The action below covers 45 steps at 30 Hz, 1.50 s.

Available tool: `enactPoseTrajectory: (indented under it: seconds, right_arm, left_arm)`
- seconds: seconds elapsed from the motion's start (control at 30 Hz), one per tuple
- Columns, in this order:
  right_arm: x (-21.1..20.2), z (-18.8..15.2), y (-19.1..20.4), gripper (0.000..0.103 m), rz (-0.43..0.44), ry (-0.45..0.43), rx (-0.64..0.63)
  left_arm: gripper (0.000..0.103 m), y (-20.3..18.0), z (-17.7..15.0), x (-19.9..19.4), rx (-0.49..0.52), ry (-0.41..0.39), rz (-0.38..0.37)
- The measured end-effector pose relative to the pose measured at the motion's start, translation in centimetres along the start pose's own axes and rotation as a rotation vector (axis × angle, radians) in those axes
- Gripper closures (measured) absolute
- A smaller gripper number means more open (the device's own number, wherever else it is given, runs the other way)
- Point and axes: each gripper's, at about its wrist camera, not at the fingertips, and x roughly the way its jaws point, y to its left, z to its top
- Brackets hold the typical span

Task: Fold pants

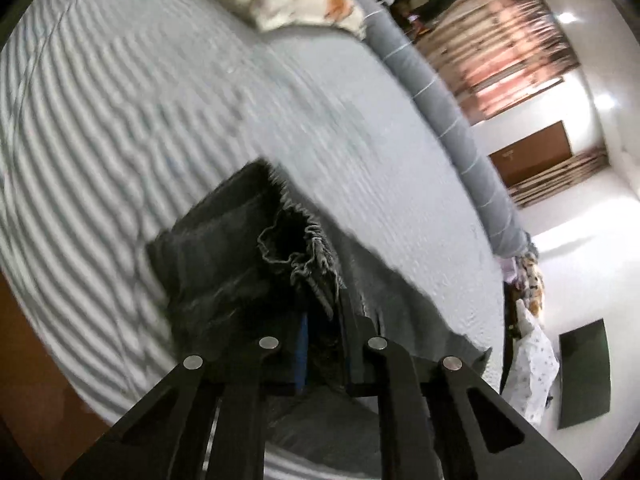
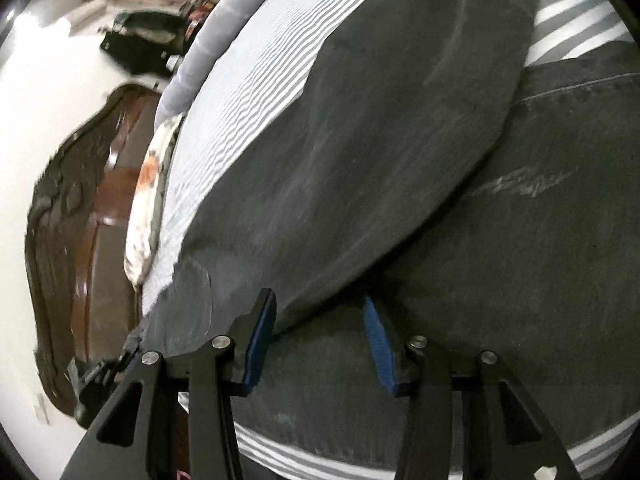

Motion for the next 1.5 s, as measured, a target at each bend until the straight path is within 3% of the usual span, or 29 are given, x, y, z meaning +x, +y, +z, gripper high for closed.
enactPoseTrajectory:
  seconds: [0.17,0.27,0.33,0.67,1.03,1.37,1.5]
  right_arm:
    - [0.1,2.6,-1.6,0.071,0.011,-0.048,0.088]
    - [-0.1,3.4,-1.8,0.094,-0.035,-0.061,0.085]
    - [-0.2,3.6,-1.5,0.097,-0.052,-0.053,0.058]
    - [-4.9,-0.3,3.1,0.099,-0.122,-0.07,-0.154]
    - [-4.1,-7.3,0.9,0.099,-0.163,0.035,-0.116]
    - [-2.9,-8.4,1.1,0.099,-0.242,0.056,-0.172]
    - [-2.7,-7.8,0.0,0.095,-0.176,0.067,-0.123]
  left_arm:
    - [0.091,-1.5,1.0,0.8,0.051,0.004,0.022]
    - [0.091,-1.0,1.0,1.0,0.04,0.013,0.041]
    - [0.091,0.0,1.2,0.9,0.024,0.025,0.055]
    - [0.091,3.5,1.2,1.1,0.026,0.093,0.135]
    - [0.091,4.8,1.1,1.0,0.153,0.144,0.233]
    - [0.09,5.7,0.4,1.8,0.176,0.152,0.251]
    - [0.082,5.2,0.6,1.3,0.184,0.161,0.271]
